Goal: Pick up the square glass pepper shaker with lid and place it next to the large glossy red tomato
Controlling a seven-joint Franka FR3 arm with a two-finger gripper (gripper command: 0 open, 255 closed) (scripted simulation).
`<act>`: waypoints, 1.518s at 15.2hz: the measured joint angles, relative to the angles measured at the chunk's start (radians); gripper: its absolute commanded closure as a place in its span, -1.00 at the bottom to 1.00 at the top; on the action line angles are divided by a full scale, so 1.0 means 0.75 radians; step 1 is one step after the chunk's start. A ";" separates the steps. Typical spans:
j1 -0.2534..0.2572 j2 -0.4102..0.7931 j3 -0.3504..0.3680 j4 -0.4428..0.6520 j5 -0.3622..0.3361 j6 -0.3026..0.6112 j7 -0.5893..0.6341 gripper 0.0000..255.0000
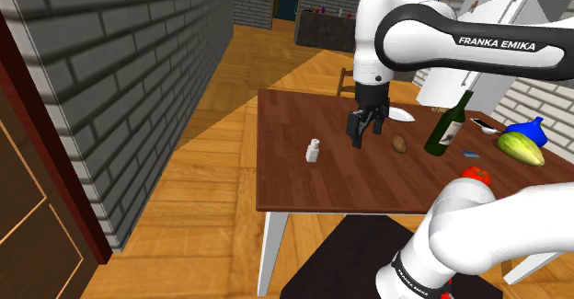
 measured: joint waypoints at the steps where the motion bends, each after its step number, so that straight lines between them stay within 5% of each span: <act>1: 0.000 0.000 0.000 0.000 0.000 0.000 0.000 -1.00; 11: -0.046 0.402 -0.164 0.107 -0.037 0.305 -0.151 -1.00; 23: -0.091 1.047 -0.303 0.496 0.090 0.548 -0.387 -1.00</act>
